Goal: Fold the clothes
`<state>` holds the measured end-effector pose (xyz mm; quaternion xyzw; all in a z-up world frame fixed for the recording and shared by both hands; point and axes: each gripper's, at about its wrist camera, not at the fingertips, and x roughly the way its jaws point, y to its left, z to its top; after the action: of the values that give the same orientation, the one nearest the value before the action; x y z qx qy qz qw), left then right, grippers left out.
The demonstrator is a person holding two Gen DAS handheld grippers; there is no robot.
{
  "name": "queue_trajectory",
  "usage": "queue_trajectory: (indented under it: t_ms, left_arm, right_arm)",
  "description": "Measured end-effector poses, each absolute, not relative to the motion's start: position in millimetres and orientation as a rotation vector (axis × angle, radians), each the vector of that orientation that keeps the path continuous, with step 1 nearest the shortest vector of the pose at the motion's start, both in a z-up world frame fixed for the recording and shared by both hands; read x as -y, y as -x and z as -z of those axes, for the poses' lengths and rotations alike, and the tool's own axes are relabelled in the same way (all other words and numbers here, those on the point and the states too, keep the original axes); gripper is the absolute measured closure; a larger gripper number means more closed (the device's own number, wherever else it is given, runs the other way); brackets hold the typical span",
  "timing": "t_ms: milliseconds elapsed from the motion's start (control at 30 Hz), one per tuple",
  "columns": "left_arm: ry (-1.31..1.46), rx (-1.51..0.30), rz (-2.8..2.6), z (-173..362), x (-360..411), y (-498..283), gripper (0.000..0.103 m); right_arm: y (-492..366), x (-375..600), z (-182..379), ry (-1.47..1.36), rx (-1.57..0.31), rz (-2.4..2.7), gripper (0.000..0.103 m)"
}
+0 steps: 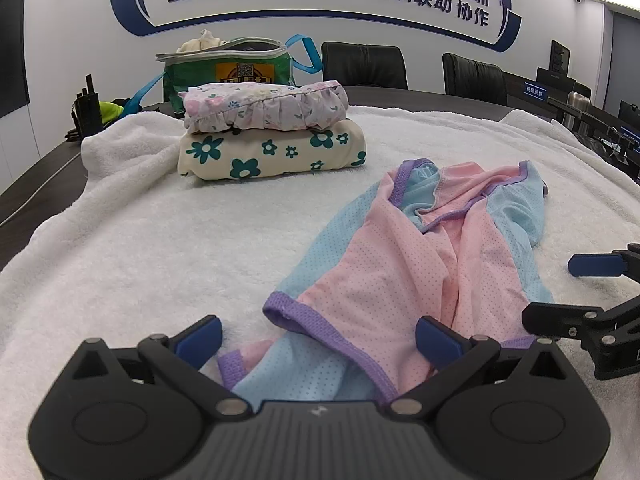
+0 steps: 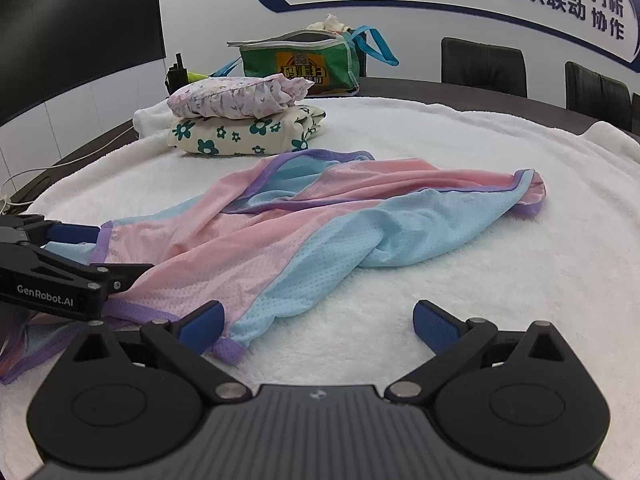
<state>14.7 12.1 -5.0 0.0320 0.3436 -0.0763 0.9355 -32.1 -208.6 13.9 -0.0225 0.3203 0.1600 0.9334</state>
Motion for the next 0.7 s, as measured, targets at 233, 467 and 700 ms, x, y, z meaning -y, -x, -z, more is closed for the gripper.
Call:
queue_trajectory:
  t_ms: [233, 467, 700]
  left_arm:
    - [-0.066, -0.702, 0.156, 6, -13, -15, 0.000]
    - [-0.017, -0.719, 0.186, -1, -24, -13, 0.000]
    - [0.087, -0.487, 0.162, -42, -70, 57, 0.000]
  right_arm:
    - [53, 222, -23, 0.023, -0.580, -0.431, 0.001]
    - [45, 219, -31, 0.062, -0.566, -0.452, 0.009]
    - [48, 202, -26, 0.043, -0.652, -0.474, 0.042]
